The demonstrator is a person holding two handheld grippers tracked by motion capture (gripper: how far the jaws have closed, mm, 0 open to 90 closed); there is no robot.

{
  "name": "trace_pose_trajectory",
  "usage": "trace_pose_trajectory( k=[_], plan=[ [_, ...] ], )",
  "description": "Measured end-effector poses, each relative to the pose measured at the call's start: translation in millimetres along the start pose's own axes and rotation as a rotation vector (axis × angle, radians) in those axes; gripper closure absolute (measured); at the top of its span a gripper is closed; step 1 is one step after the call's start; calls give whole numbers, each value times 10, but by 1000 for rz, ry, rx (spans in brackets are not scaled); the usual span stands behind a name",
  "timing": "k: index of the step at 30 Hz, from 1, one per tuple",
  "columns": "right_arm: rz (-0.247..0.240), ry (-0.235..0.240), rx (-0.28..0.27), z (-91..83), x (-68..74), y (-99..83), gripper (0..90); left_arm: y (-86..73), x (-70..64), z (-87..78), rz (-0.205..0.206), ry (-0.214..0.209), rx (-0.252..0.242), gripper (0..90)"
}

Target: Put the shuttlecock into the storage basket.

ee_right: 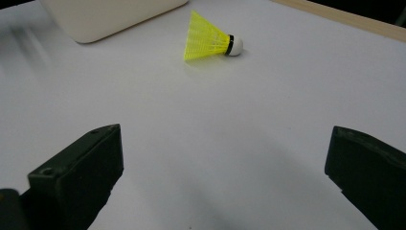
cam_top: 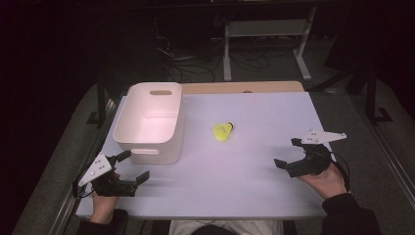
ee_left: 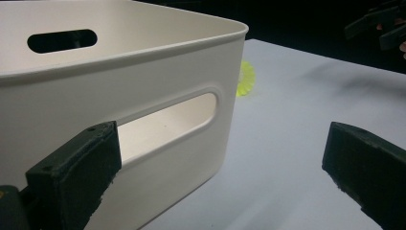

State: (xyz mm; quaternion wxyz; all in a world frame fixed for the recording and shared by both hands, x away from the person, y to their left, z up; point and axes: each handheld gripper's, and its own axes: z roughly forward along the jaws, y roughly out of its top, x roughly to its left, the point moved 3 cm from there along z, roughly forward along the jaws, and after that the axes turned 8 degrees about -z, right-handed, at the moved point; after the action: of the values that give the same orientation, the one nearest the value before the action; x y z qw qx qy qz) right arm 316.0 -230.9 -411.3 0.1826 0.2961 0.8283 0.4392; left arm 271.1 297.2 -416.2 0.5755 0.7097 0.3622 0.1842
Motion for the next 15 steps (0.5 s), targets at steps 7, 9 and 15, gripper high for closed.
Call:
trace_pose_trajectory(
  k=[7,9,15],
  plan=[
    [-13,11,9,-3,7,65,0,-1,0,0,0,1,0,0],
    [-18,12,12,-5,7,85,0,-1,-1,0,0,1,0,0],
    [-33,22,21,-7,10,158,0,-1,-1,-1,0,1,0,0]
  ],
)
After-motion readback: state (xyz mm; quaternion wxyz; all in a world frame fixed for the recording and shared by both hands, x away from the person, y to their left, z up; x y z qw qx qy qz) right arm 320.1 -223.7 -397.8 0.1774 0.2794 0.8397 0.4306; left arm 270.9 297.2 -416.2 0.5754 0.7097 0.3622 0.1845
